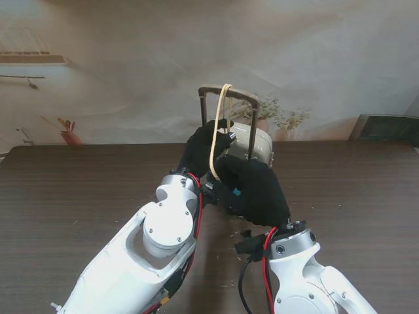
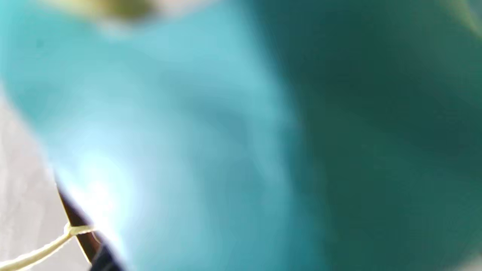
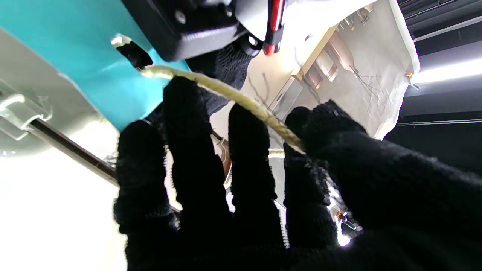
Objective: Attach a luggage tag to a suitcase
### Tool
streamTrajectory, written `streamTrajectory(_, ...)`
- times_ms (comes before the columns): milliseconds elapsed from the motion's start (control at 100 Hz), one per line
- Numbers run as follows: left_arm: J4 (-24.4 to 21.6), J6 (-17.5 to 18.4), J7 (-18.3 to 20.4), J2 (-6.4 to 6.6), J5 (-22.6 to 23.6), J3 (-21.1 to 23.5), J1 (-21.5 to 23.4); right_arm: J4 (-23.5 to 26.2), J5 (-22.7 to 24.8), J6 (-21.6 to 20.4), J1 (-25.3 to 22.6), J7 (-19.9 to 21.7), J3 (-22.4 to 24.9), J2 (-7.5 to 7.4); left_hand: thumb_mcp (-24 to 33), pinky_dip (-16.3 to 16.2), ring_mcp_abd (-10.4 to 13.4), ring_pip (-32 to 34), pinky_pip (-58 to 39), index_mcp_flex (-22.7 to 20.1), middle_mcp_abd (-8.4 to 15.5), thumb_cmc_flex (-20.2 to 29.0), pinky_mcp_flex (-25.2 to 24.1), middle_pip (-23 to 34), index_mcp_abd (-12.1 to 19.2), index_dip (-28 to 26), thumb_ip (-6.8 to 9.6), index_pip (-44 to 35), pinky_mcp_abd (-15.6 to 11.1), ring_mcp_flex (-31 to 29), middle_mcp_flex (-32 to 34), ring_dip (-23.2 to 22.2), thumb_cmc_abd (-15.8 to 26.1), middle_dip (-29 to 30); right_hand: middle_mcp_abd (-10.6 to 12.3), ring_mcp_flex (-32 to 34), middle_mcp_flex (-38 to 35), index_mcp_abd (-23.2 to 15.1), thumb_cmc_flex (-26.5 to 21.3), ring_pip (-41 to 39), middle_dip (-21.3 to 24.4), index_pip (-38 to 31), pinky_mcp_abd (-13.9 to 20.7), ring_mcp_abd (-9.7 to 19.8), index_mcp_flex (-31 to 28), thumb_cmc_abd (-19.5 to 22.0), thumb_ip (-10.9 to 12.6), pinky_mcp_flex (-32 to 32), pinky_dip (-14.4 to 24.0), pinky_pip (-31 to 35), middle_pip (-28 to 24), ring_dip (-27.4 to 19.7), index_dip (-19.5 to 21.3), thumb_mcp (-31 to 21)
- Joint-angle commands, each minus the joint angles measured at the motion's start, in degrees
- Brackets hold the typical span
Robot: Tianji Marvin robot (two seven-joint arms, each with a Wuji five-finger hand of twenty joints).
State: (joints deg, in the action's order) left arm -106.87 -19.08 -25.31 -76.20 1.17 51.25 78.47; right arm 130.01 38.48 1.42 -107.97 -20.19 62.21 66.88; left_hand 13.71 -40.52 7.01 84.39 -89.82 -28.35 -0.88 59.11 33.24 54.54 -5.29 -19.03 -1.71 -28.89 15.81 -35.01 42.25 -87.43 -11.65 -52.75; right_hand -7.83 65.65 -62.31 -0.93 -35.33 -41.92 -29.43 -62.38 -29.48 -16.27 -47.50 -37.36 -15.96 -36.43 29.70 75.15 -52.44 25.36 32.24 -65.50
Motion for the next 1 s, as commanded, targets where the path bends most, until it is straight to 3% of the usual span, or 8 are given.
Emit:
streamTrajectory(0, -0.4, -0.5, 0.1, -0.96, -1.1, -0.1, -0.4, 0.3, 0.2, -0.2, -0.5, 0.6, 0.1, -0.23, -0.9, 0.0, 19.1, -0.2, -2.1, -0.4, -5.1, 2.0, 0.6, 2.2, 2.4, -2.3, -1.11, -3.7, 0.2, 1.7, 4.8, -2.5, -2.8, -1.6, 0.9, 1.0, -1.3, -3.0, -1.6, 0.6, -1.0, -1.5, 0.3, 1.0, -2.4, 1.7, -0.3, -0.1, 0.1, 0.9, -0.1, -0.3, 0.5, 1.4)
streamTrajectory(70, -0.2, 0.4, -0.5, -1.30, -3.5, 0.0, -0.4, 0.4, 0.2, -0.2, -0.7, 0.6, 0.2, -0.24, -0.9, 0.1, 19.1, -0.3, -1.8, 1.0, -5.1, 2.0, 0.0, 2.1, 3.6, -1.7, -0.90, -3.2, 0.1, 2.0, 4.6, -2.5, -2.1, -1.7, 0.8, 1.0, -1.3, -2.9, -1.7, 0.6, -1.0, -1.5, 0.3, 1.0, -2.4, 1.6, -0.3, -0.1, 0.1, 0.9, -0.1, -0.3, 0.5, 1.3)
streamTrajectory(310, -0.8, 2.2, 0.6, -1.30, -11.3, 0.6, 0.2, 0.5, 0.4, -0.5, -1.0, 0.6, 0.5, -0.29, -0.7, -1.2, 19.2, -0.1, -0.7, -0.5, -5.7, 2.0, -1.1, 1.3, 5.1, 3.2, -0.68, 5.7, 1.0, 2.5, 4.9, -2.5, -2.7, -2.1, 0.8, 1.0, -1.2, -2.9, -1.6, 0.6, -1.1, -1.5, 0.3, 0.9, -2.4, 1.7, -0.3, -0.1, 0.1, 0.9, -0.1, -0.3, 0.6, 1.4)
streamTrajectory(600, -1.4, 2.9, 2.7, -0.91, -15.8, 0.9, -0.1, 0.3, 0.3, -0.6, -1.0, 0.8, 0.4, -0.32, -0.4, -1.9, 19.2, -0.1, -0.4, -2.9, -5.9, 2.4, -1.5, 0.9, 5.3, 5.9, -0.60, 10.7, 1.1, 2.7, 5.4, -2.5, -3.2, -2.1, 0.9, 1.0, -1.3, -2.9, -1.6, 0.6, -1.0, -1.5, 0.3, 0.9, -2.4, 1.7, -0.3, -0.1, 0.1, 0.9, -0.1, -0.3, 0.6, 1.4)
streamTrajectory(860, -2.2, 2.4, 2.6, -1.14, -20.0, 1.2, -0.1, 0.3, 0.4, -0.7, -1.1, 0.7, 0.5, -0.33, -0.3, -3.0, 19.1, -0.2, -0.6, -6.9, -5.7, 4.0, -1.3, 0.5, 7.4, -0.2, -0.93, 1.0, 0.8, 2.4, 6.1, -2.5, -4.4, -3.3, 0.9, 1.0, -1.2, -3.0, -1.7, 0.6, -1.1, -1.5, 0.3, 0.9, -2.4, 1.7, -0.3, -0.1, 0.1, 0.9, -0.1, -0.3, 0.7, 1.4)
streamTrajectory(990, -2.5, 2.4, 3.4, -0.97, -21.8, 1.3, -0.1, 0.3, 0.5, -0.8, -1.3, 0.8, 0.5, -0.37, -4.1, -3.4, 19.2, -0.2, -0.2, -7.4, -5.5, 6.5, -1.7, 0.3, 9.3, -1.0, -0.19, -4.9, 0.7, 2.8, 5.9, -2.5, -4.5, -3.7, 0.9, 1.0, -1.3, -2.9, -1.7, 0.6, -1.1, -1.5, 0.3, 0.9, -2.4, 1.7, -0.3, -0.1, 0.1, 0.9, -0.1, -0.3, 0.7, 1.4)
